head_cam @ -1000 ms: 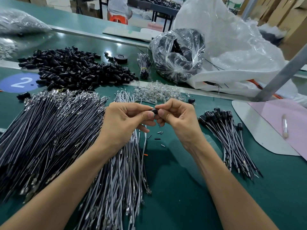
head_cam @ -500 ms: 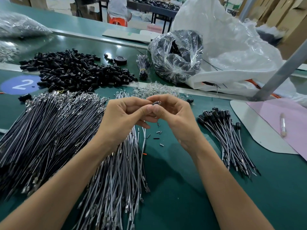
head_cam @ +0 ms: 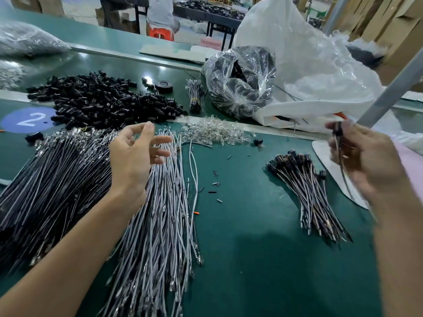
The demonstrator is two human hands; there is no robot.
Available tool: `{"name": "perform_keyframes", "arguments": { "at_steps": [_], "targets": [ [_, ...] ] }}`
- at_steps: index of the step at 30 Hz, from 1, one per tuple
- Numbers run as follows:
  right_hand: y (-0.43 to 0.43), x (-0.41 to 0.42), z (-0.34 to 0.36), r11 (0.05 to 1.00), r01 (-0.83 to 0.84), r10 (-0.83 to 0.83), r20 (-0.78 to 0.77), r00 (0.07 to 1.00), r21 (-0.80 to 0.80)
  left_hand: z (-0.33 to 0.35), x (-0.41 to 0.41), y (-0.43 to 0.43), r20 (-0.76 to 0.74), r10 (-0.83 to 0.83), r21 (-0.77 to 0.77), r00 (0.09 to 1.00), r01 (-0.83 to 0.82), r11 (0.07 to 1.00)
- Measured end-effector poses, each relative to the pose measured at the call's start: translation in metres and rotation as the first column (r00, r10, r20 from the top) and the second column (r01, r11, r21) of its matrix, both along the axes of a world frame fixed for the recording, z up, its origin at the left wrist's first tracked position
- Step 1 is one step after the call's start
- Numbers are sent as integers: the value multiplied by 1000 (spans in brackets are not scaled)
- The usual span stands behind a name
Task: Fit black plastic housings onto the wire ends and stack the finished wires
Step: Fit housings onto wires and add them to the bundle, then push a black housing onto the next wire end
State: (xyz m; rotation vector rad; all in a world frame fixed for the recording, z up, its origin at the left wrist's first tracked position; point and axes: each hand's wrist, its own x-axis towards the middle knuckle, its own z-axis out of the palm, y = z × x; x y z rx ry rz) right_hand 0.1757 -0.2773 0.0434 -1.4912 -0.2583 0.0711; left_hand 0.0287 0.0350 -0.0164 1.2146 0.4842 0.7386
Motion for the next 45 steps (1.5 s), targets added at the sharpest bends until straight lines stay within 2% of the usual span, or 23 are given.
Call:
{"name": "perform_keyframes", "arguments": {
  "at_steps": [2,5,8,10,12,14,17,19,21,24,26,28,33,38,42,45],
  "targets": [
    [-16,17,-3,916,173,-143,108,984,-363,3,0,1,10,13,21,1000,-13,1000],
    [-14,27,-15,681,224,-144,172,975,-698,6,-2,5,32,57,16,998,-58,998],
    [2,17,-14,474,239,-96,220,971,-847,8,-4,15,48,130,-13,990,-130,991],
    [17,7,-2,412,317,-42,330,943,-854,9,-4,20,41,173,-6,984,-173,985],
    [38,-8,9,441,342,44,401,915,-829,8,-4,23,20,202,35,979,-203,979],
    [70,-30,13,532,303,158,445,882,-791,7,-3,25,2,216,69,976,-215,974],
    [132,-69,-2,620,68,412,398,820,-782,5,-1,25,-24,200,78,979,-198,977],
    [172,-88,-20,595,-87,555,331,763,-799,4,-1,24,-36,195,73,980,-192,979],
    [205,-99,-37,546,-169,640,278,716,-821,3,1,23,-43,200,70,979,-197,978],
    [232,-100,-54,398,-66,735,275,619,-915,1,2,25,-53,210,60,976,-207,977],
    [235,-97,-58,391,-26,744,299,597,-920,0,3,26,-63,212,58,975,-208,976],
    [234,-93,-59,439,-67,732,313,605,-896,-1,3,26,-66,211,58,975,-208,976],
    [229,-81,-56,477,-132,733,311,605,-869,-1,4,26,-78,202,55,976,-198,979],
    [219,-73,-58,612,-198,676,376,634,-766,0,3,25,-88,195,55,977,-191,980],
    [215,-73,-62,688,-292,638,363,679,-664,0,2,23,-104,169,70,980,-162,984],
    [210,-70,-62,738,-268,582,382,718,-619,1,2,23,-111,134,66,985,-127,990]
  ]
}}
